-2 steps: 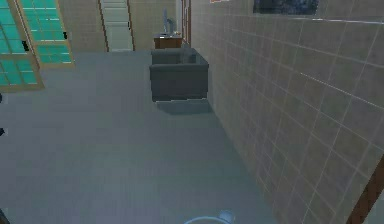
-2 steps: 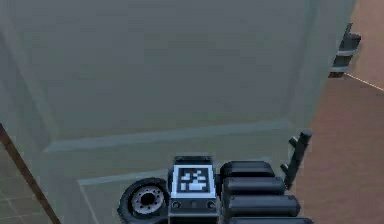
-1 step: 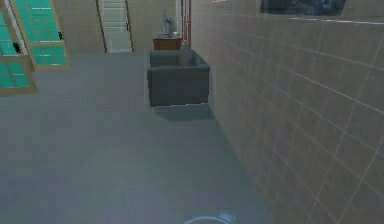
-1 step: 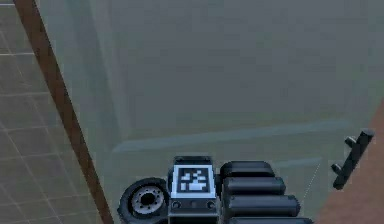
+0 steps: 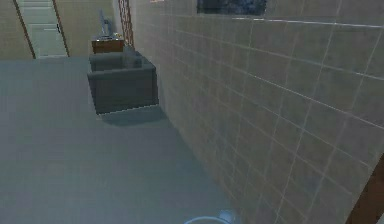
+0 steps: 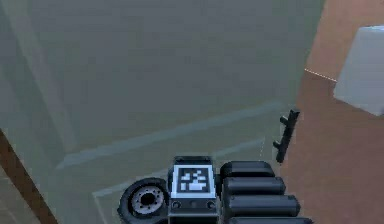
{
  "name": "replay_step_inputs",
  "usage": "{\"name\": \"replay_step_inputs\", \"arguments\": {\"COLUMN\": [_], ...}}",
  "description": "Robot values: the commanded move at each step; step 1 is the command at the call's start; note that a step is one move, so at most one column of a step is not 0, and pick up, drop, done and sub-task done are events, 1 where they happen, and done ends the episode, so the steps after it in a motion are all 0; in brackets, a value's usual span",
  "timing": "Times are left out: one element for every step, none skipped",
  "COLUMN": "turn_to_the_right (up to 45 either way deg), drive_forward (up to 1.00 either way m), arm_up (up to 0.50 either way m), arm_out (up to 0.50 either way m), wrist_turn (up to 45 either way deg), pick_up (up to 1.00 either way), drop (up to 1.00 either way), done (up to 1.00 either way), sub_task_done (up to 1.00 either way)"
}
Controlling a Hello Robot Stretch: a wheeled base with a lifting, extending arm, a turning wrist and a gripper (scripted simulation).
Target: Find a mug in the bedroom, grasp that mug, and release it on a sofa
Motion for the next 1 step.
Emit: {"name": "replay_step_inputs", "arguments": {"turn_to_the_right": [0.0], "drive_forward": [0.30], "arm_up": [0.00], "arm_out": [0.00], "wrist_turn": [0.0], "pick_up": [0.00], "drop": [0.00], "done": [0.00], "sub_task_done": [0.00]}}
